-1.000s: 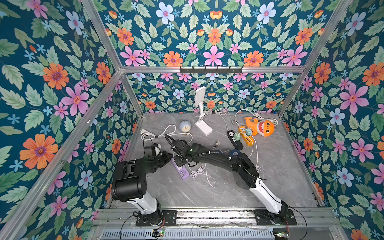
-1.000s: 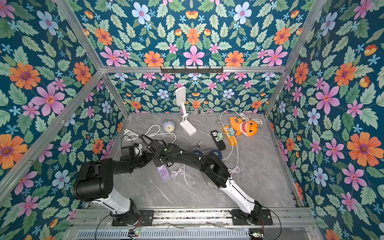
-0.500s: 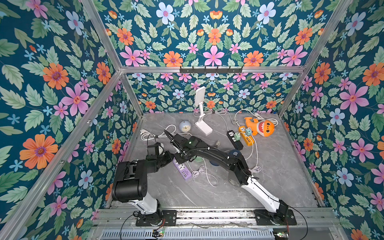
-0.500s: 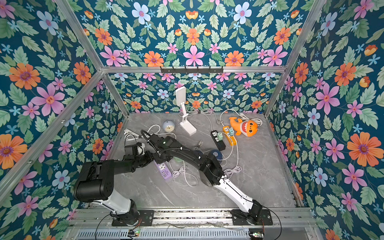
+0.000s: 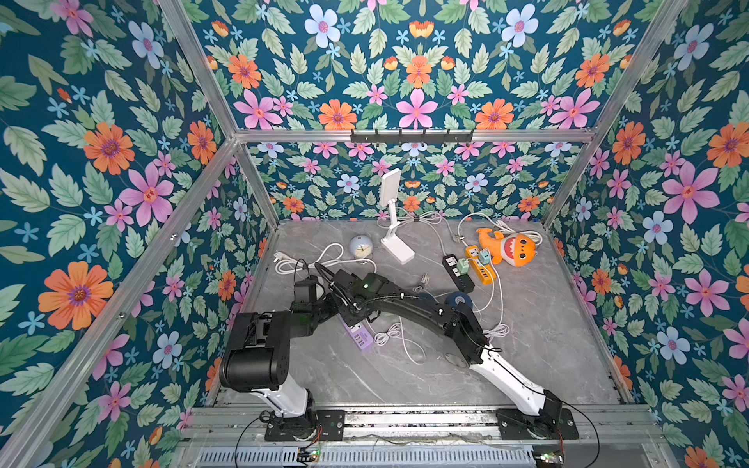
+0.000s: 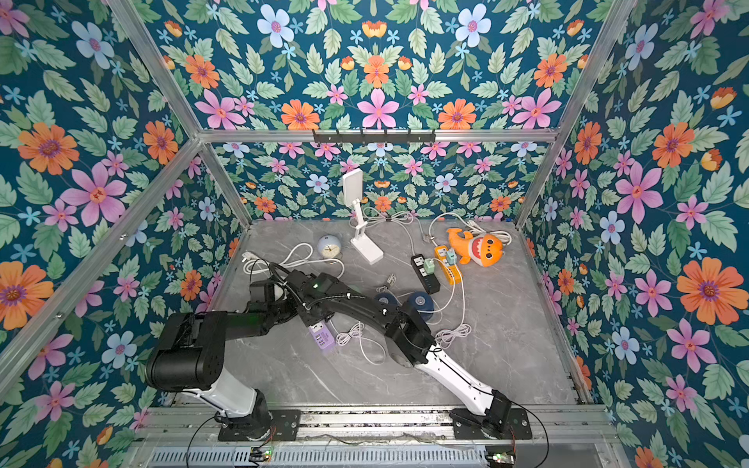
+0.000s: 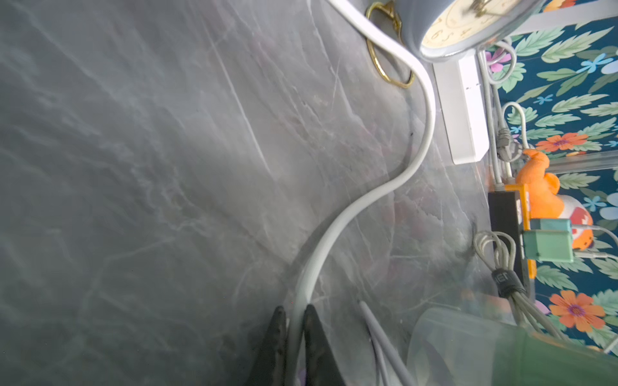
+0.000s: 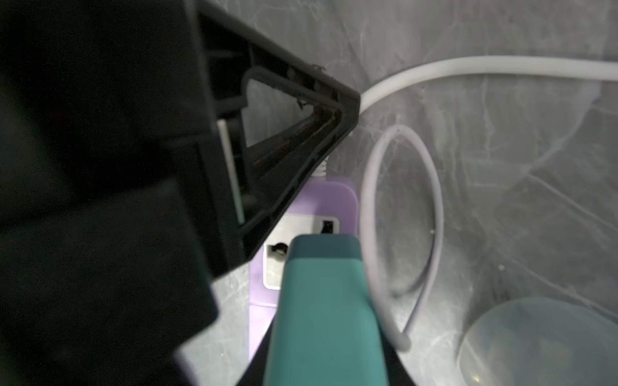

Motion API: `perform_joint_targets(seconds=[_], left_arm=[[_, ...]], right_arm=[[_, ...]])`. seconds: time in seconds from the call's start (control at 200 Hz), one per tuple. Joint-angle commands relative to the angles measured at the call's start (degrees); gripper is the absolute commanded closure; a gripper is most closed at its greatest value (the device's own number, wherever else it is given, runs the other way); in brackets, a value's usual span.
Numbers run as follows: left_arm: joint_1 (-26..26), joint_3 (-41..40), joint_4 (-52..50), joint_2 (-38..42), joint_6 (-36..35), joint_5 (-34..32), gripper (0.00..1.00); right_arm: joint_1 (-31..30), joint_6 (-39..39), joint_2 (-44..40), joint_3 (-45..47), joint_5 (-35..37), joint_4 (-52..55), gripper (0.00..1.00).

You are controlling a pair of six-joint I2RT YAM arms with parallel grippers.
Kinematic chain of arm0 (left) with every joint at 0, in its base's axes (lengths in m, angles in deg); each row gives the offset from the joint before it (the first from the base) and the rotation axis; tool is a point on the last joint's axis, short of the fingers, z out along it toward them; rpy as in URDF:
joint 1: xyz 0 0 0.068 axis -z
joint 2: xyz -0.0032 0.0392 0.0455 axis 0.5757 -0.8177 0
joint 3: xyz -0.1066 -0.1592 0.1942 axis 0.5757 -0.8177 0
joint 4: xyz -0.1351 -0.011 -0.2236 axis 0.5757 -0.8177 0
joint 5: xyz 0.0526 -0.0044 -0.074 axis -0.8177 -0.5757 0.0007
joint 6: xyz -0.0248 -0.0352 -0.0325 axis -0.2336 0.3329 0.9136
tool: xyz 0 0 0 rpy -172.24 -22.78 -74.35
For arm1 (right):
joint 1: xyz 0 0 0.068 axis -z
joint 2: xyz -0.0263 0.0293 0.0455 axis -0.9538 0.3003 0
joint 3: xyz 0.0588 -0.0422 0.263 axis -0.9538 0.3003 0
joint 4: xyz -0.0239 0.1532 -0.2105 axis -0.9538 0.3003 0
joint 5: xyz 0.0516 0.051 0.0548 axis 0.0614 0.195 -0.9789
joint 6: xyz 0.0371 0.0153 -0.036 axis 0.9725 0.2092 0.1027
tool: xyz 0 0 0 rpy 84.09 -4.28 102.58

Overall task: Charge the cordless meat grinders
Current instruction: Insert the plug into the socket.

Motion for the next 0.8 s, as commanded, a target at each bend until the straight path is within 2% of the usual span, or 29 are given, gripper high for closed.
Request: perform_joint_targets(seconds=[0.0, 0.095, 0.22, 0.51, 0.795], left_arm=[[2.5, -2.8, -8.5, 0.5, 2.3, 5.5, 0.87], [5.1, -5.7, -5.8, 1.8, 4.4, 4.7, 0.88], [8.1, -8.6, -2.3, 2.6, 7.1, 3.5, 0.88], [8.2, -10.1, -2.1, 4.1, 7.6, 2.1, 0.89], [8.2, -10.4, 0.5, 1.4, 8.3, 2.6, 0.91]], right_arm=[[0.2, 0.0, -1.4, 8.1, 2.0, 14.2, 1.0], [0.2, -0.7, -4.6, 11.1, 1.5, 13.7, 1.0], [1.0, -1.0, -4.7, 9.2, -0.6, 14.4, 1.0], [2.8, -2.0, 2.0, -1.2, -2.5, 17.5, 1.0], [3.7, -3.1, 9.5, -14.3, -2.9, 22.5, 1.0]])
